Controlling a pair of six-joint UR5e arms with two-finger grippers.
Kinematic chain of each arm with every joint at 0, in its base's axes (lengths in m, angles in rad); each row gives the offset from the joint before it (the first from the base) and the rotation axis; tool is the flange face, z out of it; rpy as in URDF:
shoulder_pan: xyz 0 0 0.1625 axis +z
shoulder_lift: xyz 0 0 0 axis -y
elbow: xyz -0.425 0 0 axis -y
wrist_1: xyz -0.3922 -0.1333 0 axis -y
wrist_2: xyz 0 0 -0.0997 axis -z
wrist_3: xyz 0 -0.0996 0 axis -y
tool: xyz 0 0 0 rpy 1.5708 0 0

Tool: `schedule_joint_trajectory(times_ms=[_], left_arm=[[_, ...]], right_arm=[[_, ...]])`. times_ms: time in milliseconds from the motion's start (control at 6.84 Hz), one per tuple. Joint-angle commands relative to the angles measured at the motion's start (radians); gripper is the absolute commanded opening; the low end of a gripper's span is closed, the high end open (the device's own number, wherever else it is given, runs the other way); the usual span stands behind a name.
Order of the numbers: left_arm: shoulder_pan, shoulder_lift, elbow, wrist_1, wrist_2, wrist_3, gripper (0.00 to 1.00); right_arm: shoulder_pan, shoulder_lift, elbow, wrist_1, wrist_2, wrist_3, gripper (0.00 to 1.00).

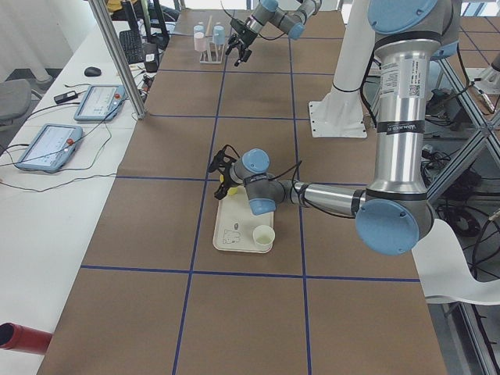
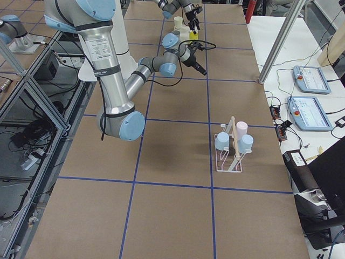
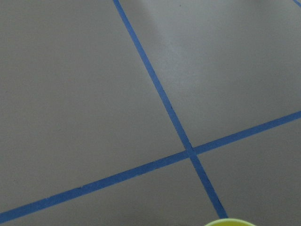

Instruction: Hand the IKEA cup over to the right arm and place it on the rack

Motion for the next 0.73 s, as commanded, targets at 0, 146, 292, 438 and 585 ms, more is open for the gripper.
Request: schedule_joint_trajectory(times_ms=[0,146,292,438,585], left_arm=[[0.007,0.011,-0.001,-0.011,-0.001,0.000,0.11],[0.007,0.011,-0.009,-0.013,-0.010,-0.001,0.00],[0.007,0.013,-0.027,-0.013,-0.015,-0.001,0.00],[0.002,0.017,-0.051,-0.010,-0.058,0.003,0.00],[-0.028,0.022,-0.079,-0.005,-0.163,0.007,0.00]], right_arm=[[-0.002,0.000,-0.004,0.002,0.000,0.000,1.00],[-0.002,0.000,-0.004,0.002,0.000,0.000,1.00],[-0.002,-0.002,-0.006,0.002,0.000,0.000,1.00],[-0.002,0.000,-0.006,0.003,0.000,0.000,1.00],[-0.002,-0.002,-0.007,0.003,0.000,-0.002,1.00]])
